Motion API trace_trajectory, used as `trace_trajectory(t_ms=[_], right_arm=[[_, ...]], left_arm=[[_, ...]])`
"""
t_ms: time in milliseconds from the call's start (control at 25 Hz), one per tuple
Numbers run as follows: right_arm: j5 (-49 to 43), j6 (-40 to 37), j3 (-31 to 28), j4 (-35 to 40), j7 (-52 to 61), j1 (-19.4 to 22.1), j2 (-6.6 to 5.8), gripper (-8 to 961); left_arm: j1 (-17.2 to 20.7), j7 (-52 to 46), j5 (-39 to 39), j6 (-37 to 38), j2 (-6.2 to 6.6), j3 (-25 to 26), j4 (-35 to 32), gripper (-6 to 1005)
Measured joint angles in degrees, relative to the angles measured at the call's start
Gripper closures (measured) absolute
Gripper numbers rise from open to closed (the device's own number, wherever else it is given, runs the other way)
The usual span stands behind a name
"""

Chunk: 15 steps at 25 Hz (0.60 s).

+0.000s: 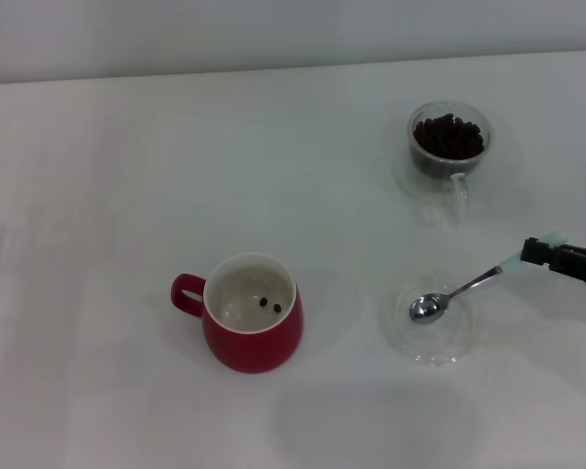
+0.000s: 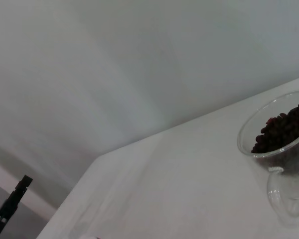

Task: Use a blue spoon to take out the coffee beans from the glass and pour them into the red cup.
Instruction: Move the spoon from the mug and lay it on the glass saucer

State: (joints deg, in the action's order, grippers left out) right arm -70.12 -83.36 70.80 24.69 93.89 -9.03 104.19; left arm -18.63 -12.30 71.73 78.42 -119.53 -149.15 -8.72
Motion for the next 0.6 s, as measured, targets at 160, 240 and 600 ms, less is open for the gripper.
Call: trace_trajectory(t_ms=[160,240,600], right_arm=[[-0.4,0.3,0.0,0.1,0.0,-0.1,-0.01,772],[-0.6,0.4,0.0,0.1,0.0,-0.3,-0.01,771],[-2.1,0.4,0.0,0.1,0.4,-1.5,0.06,770]], left_arm=[[-0.2,0.0,0.1,0.0,0.03,0.0,0.0,278],[-0.4,0.0,0.1,-0.1,0.08,0.1,0.0,278],[-1.0,0.0,0.3,-0.7,0.1,0.3,0.2,279]])
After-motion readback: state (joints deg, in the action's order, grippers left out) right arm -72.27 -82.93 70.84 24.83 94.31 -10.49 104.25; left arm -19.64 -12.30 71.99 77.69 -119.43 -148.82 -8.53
